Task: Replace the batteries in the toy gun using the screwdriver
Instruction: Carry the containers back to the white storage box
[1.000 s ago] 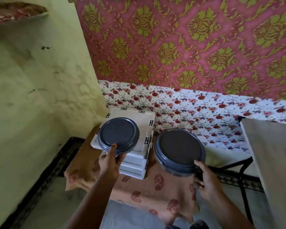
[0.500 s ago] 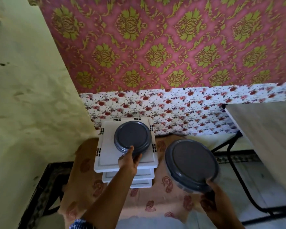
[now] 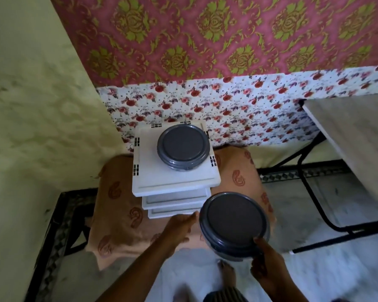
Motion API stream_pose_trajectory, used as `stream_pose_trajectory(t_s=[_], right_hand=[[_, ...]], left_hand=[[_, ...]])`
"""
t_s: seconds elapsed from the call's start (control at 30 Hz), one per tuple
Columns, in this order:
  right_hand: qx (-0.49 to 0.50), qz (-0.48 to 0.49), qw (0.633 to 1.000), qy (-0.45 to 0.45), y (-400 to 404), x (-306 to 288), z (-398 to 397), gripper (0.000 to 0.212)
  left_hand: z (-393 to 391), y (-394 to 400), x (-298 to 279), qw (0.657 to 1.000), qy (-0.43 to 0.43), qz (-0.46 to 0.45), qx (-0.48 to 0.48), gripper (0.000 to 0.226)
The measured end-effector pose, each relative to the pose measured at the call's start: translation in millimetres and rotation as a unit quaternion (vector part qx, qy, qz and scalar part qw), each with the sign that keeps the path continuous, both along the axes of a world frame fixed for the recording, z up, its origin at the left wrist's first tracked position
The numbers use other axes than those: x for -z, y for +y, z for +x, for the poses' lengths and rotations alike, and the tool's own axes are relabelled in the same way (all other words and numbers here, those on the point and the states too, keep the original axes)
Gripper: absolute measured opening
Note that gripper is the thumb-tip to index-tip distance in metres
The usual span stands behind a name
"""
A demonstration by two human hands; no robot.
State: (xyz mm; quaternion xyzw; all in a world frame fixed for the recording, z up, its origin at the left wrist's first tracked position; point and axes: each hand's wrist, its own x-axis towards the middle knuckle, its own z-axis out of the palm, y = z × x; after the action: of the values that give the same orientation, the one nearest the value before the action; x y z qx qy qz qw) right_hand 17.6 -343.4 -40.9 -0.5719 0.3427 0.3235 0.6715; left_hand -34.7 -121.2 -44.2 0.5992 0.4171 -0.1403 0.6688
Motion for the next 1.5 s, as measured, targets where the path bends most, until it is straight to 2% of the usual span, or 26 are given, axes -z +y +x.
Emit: stream_pose_trajectory(t_s=[0.1, 0.2, 0.33, 0.4, 0.5, 0.57, 0.67, 0.83, 0.97, 1.13, 1.3, 1.4, 1.43, 1.5], right_hand=[[-0.048, 0.006, 0.999, 0.008, 21, 23, -3, 0.038], [-0.112, 0.010, 0.994, -0.004, 46, 46, 6, 0.028], [-0.178, -0.014, 0.981, -0.068, 80, 76, 33, 0.033], [-0.226, -0.042, 0.967, -0.105, 99, 85, 50, 0.033], [-0.271, -0.084, 0.949, -0.140, 122, 95, 73, 0.028], [-0.274, -0.097, 0.944, -0.156, 135, 99, 85, 0.026], [-0.248, -0.105, 0.947, -0.173, 149, 104, 102, 0.021], [-0.245, -0.082, 0.952, -0.164, 152, 108, 111, 0.023], [-0.241, -0.081, 0.949, -0.187, 151, 107, 108, 0.022], [-0.236, -0.088, 0.940, -0.228, 154, 106, 108, 0.019], [-0.266, -0.201, 0.901, -0.279, 146, 109, 90, 0.016], [-0.282, -0.197, 0.888, -0.304, 133, 101, 65, 0.018], [-0.305, -0.200, 0.873, -0.324, 128, 96, 56, 0.018], [-0.368, -0.225, 0.816, -0.385, 121, 83, 40, 0.013]], left_hand=[[-21, -5, 25, 0.999, -0.011, 0.020, -0.030, 0.017], [-29, 3, 46, 0.990, -0.032, 0.065, -0.123, 0.002], [-21, 22, 70, 0.977, -0.028, 0.087, -0.193, 0.012], [-10, 34, 79, 0.972, -0.028, 0.066, -0.226, 0.013], [8, 52, 87, 0.956, -0.032, -0.030, -0.289, 0.007], [18, 61, 88, 0.948, -0.048, -0.050, -0.310, 0.023], [27, 65, 87, 0.948, -0.053, -0.037, -0.311, 0.027], [28, 68, 88, 0.944, -0.071, -0.008, -0.322, 0.022], [22, 65, 97, 0.951, -0.089, 0.081, -0.286, 0.026], [24, 65, 101, 0.969, -0.082, 0.080, -0.218, 0.027], [17, 63, 89, 0.970, -0.083, 0.092, -0.208, 0.042], [6, 66, 84, 0.961, -0.069, 0.147, -0.222, 0.053], [1, 66, 82, 0.953, -0.064, 0.176, -0.240, 0.057], [-9, 69, 74, 0.933, -0.044, 0.252, -0.254, 0.060]])
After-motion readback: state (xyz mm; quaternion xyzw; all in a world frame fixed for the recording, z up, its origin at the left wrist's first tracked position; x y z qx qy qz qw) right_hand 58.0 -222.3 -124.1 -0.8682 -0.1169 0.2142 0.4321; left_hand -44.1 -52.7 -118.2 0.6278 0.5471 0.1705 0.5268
